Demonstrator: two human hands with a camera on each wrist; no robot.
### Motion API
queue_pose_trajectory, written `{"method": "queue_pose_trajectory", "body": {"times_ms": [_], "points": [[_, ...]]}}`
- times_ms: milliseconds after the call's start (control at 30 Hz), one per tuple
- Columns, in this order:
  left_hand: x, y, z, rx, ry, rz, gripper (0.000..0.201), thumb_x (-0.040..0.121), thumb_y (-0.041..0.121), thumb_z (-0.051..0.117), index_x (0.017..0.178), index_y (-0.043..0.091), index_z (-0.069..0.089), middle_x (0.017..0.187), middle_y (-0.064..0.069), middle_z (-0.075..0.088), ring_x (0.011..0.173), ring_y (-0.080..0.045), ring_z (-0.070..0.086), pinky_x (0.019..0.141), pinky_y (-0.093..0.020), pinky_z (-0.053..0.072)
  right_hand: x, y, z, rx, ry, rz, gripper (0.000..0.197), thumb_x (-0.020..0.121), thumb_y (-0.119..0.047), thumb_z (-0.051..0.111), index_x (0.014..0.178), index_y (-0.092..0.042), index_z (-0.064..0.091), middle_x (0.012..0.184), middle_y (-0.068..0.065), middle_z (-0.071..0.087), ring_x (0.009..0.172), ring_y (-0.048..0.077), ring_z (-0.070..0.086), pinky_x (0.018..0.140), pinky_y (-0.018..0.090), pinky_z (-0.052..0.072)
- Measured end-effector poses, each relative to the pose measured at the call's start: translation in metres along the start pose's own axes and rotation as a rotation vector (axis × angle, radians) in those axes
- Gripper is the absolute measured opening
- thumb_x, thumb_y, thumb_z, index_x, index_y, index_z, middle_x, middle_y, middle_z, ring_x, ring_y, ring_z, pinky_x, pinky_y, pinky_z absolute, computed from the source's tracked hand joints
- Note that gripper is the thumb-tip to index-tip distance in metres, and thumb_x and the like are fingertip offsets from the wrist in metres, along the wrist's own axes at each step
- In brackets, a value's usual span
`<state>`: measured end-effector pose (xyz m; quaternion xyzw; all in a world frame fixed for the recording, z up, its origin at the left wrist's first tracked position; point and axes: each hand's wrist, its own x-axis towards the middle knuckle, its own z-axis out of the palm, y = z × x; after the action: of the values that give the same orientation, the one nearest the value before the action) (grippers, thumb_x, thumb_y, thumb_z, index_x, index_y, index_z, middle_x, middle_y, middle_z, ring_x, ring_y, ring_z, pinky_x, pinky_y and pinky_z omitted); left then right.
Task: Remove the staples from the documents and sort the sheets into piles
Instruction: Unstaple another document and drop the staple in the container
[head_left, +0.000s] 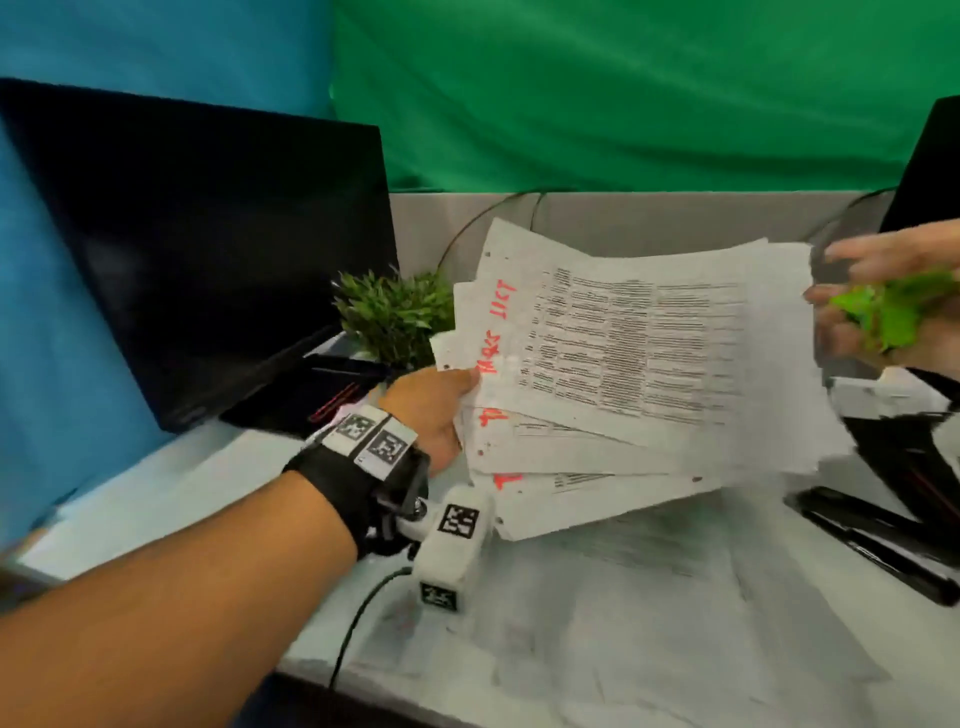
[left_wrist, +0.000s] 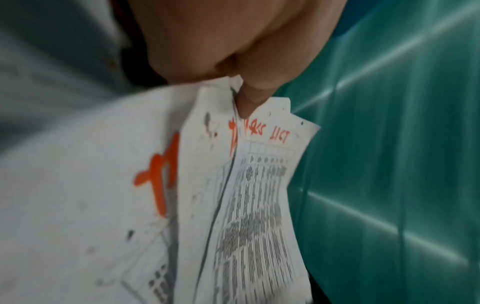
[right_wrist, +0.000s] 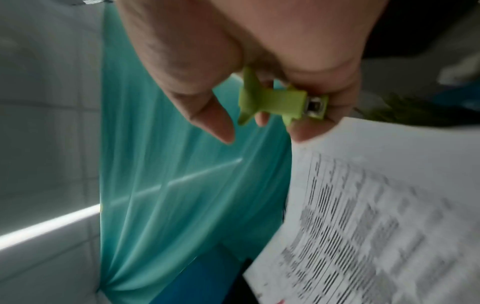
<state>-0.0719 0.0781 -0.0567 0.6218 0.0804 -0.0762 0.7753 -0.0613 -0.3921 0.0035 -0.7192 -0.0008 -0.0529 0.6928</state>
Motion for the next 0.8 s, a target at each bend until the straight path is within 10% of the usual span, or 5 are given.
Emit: {"method": "queue_pose_trajectory", "body": {"times_ms": [133,267,467,800], "points": [[-0.005,-0.047,0.017,-0.036,0.061,-0.034,0.042,0.100,0.007,0.056,0.139,-0.005,0.050,0.141,-0.025,0.058,0.128,-0.042,0.058,0.097,-0.046,0.053,-0.097,-0.028,0.142,-0.149,-0.140,0.019,0.031,0.079,-0.009,0.073,0.107,-0.015,0.060,0.086,0.017,0.072,0.072,0.025,0.071,0.061,0.031,0.061],[-0.010,-0.080,0.028,0.007,0.021,-0.137,0.041,0.097,0.000,0.055,0.138,-0.003,0.051,0.140,-0.023,0.058,0.129,-0.042,0.058,0.094,-0.044,0.053,-0.116,0.014,0.197,-0.579,-0.271,0.123,0.053,0.051,-0.025,0.092,0.094,-0.004,0.068,0.082,0.019,0.072,0.069,0.026,0.065,0.070,0.043,0.060],[-0.016,-0.099,0.040,-0.042,-0.096,-0.240,0.026,0.095,-0.009,0.053,0.114,0.002,0.068,0.109,-0.017,0.075,0.093,-0.031,0.073,0.074,-0.042,0.062,-0.097,0.067,0.230,-0.941,-0.256,0.113,0.059,0.057,-0.038,0.095,0.103,-0.023,0.061,0.088,-0.002,0.062,0.061,0.014,0.058,0.053,0.027,0.048],[-0.023,-0.108,0.038,0.066,-0.147,-0.198,0.030,0.097,-0.002,0.058,0.122,0.012,0.068,0.106,-0.011,0.079,0.092,-0.030,0.077,0.065,-0.039,0.064,-0.101,0.092,0.244,-1.051,-0.285,0.019,0.043,0.069,-0.028,0.088,0.109,-0.023,0.072,0.102,-0.005,0.069,0.093,0.016,0.063,0.082,0.027,0.052]]}}
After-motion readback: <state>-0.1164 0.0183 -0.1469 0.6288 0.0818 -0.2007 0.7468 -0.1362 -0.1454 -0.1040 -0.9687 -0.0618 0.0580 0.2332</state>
